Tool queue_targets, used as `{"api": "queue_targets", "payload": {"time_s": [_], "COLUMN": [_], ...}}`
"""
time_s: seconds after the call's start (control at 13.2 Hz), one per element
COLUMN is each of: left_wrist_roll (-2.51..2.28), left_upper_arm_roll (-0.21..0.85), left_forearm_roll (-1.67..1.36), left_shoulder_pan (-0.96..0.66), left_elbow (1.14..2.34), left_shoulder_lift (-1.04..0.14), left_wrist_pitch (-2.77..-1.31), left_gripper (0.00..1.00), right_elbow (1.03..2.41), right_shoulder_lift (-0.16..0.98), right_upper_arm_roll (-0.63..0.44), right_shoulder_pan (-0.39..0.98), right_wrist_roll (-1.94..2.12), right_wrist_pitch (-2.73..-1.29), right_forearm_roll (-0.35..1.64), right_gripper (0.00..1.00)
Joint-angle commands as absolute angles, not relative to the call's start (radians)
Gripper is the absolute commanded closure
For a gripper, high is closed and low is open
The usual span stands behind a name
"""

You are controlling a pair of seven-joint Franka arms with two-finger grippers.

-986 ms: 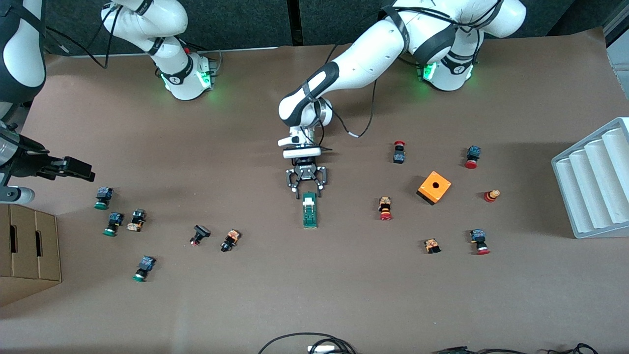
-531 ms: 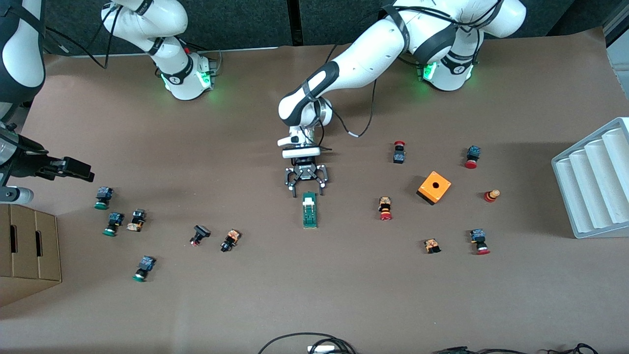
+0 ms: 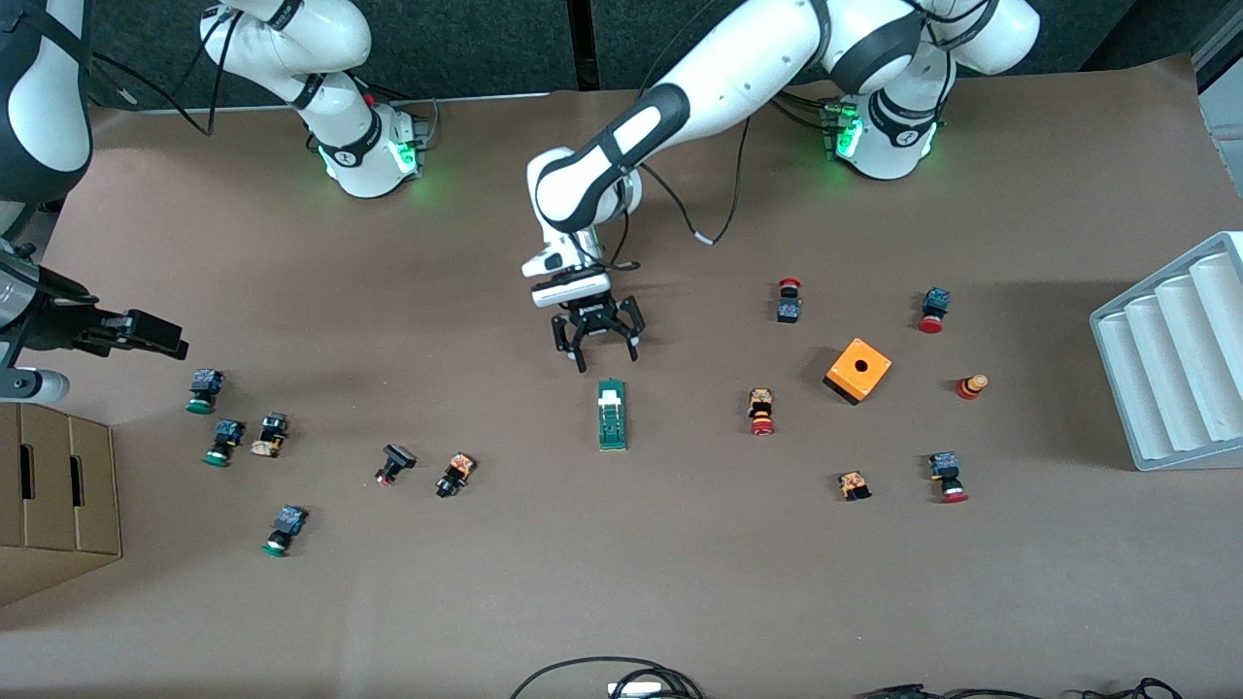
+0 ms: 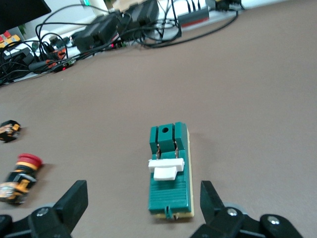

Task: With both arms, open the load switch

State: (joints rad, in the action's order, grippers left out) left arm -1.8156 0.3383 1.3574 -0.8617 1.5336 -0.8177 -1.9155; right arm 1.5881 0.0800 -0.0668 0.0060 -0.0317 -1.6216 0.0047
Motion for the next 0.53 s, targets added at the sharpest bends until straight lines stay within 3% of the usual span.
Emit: {"api": "queue_targets", "payload": {"time_s": [0.0, 0.45], "left_wrist_roll": [-1.56, -1.038], "left_upper_arm_roll": [0.331, 0.29], "left_forearm_roll": [1.167, 0.751], "left_shoulder_pan": [-0.862, -0.821], "left_elbow": [1.513, 1.513], "left_shoulder_lift": [-0.732, -0.537], "left_wrist_pitch": [-1.921, -1.875], "left_gripper": [0.0, 0.0], "right_elbow": [1.574, 1.574], "right_shoulder_lift": [0.084, 0.086], "right_upper_arm_roll": [-0.064, -0.063], "right_shoulder_pan": [0.002, 0.003], "right_wrist_roll": [-0.02, -0.021], "right_wrist_pitch": [-1.626, -1.624], "right_forearm_roll": [-0.015, -0.023], "right_gripper": [0.0, 0.0]}}
